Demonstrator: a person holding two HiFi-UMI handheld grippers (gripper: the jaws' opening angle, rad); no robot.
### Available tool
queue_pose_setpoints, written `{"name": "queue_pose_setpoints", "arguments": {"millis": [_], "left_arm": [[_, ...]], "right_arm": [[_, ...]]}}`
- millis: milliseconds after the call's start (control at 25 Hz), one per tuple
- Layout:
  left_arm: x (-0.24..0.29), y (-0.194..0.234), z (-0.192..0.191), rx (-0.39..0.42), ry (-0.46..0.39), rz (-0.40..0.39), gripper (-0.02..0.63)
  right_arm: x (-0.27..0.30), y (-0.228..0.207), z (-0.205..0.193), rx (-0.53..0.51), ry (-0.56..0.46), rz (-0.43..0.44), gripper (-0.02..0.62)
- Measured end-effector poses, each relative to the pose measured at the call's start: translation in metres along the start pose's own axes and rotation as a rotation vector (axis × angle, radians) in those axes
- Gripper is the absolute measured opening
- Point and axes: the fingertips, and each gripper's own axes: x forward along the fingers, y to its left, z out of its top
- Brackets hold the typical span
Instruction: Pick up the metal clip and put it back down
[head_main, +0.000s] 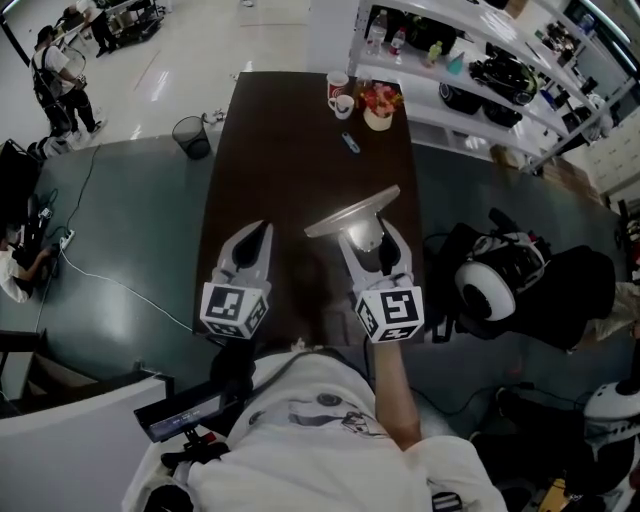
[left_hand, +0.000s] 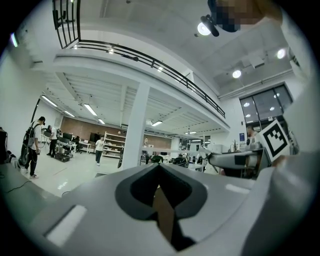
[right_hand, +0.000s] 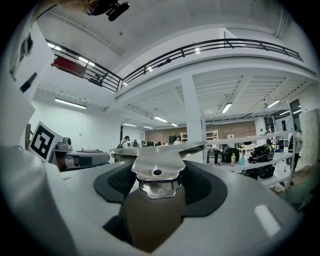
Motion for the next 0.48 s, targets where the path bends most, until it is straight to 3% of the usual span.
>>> {"name": "queue_pose_setpoints", "arguments": {"millis": [480], "left_arm": [[-0.008,-0.001,-0.012,-0.010,0.044,0.008,-0.003]], "right_arm": [[0.033,0.001,-0.065,0.067,0.128,0.032,0.288]]}}
